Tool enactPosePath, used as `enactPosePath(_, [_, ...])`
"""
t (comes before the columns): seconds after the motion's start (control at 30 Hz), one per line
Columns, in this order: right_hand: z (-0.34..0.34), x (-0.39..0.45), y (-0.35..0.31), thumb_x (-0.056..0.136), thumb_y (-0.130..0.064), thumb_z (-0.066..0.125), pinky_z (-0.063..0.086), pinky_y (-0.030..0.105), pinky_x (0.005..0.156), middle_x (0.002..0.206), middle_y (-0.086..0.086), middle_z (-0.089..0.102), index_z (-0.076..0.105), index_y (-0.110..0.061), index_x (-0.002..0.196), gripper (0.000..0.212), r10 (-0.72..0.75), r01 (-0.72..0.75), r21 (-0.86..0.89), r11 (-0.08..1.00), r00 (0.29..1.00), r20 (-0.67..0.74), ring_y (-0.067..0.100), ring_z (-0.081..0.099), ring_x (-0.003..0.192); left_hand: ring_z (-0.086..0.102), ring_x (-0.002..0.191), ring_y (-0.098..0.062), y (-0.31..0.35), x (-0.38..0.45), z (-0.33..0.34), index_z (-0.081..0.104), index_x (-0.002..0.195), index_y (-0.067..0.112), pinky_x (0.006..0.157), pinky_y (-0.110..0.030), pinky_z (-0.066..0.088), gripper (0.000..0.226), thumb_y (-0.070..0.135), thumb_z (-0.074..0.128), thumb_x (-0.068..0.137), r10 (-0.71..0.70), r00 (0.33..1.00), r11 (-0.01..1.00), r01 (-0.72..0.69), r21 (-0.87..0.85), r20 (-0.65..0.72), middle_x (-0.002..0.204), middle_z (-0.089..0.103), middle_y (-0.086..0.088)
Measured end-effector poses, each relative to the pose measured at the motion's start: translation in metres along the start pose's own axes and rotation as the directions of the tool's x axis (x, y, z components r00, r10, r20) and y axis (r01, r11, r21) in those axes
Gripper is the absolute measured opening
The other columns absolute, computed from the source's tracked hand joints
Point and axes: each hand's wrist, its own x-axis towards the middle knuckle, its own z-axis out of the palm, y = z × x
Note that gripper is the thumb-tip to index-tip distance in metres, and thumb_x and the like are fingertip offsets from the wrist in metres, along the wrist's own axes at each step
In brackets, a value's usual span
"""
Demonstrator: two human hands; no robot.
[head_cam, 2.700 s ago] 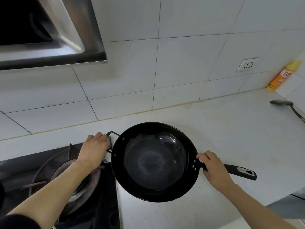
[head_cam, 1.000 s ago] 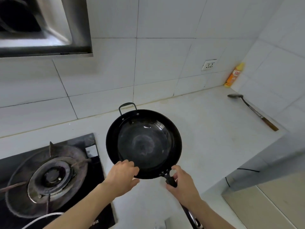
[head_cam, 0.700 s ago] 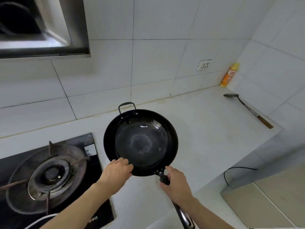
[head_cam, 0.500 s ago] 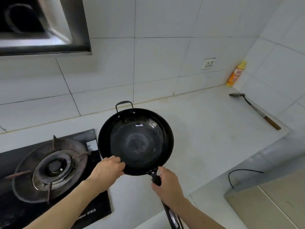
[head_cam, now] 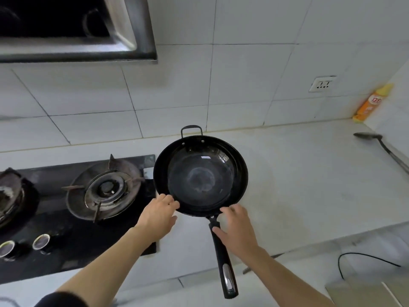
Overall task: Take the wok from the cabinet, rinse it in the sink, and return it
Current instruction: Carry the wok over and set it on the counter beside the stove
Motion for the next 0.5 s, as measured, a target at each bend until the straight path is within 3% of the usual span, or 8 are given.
enactPosePath(0.17, [-0.013, 0.011, 0.01, 0.086, -0.043, 0.062, 0.031, 0.037, 0.108, 0.139, 0.0, 0.043, 0.051, -0.019, 0.136, 0.056, -0.093, 0.111, -0.13, 0.985, 0.987, 0.134, 0.021, 0.035, 0.133, 0.048, 0.113, -0.016, 0.011, -0.002, 0.011, 0.056, 0.126, 0.025, 0.097, -0.029, 0.041, 0.033, 0.037, 0.052, 0.096, -0.018, 0.998, 0.993, 0.011, -0.118, -0.056, 0.124, 0.055, 0.006])
enactPosePath(0.37, [-0.022, 0.024, 0.017, 0.092, -0.026, 0.058, 0.026, 0.035, 0.11, 0.131, -0.001, 0.055, 0.056, -0.021, 0.132, 0.04, -0.181, 0.231, -0.245, 0.942, 0.961, 0.209, 0.02, 0.046, 0.126, 0.05, 0.108, -0.017, 0.024, 0.002, 0.023, 0.057, 0.125, 0.024, 0.097, -0.03, 0.041, 0.032, 0.04, 0.049, 0.098, -0.004, 0.992, 0.988, -0.015, -0.155, -0.123, 0.118, 0.058, 0.005])
enactPosePath(0.5, [-0.024, 0.036, 0.015, 0.089, -0.03, 0.06, 0.038, 0.035, 0.103, 0.112, -0.004, 0.063, 0.065, -0.022, 0.116, 0.028, -0.213, 0.253, -0.227, 0.94, 0.959, 0.186, 0.018, 0.051, 0.11, 0.05, 0.109, -0.016, 0.031, -0.002, 0.024, 0.056, 0.126, 0.024, 0.099, -0.031, 0.042, 0.033, 0.041, 0.05, 0.098, -0.051, 0.992, 0.984, 0.03, -0.174, -0.114, 0.12, 0.056, 0.005])
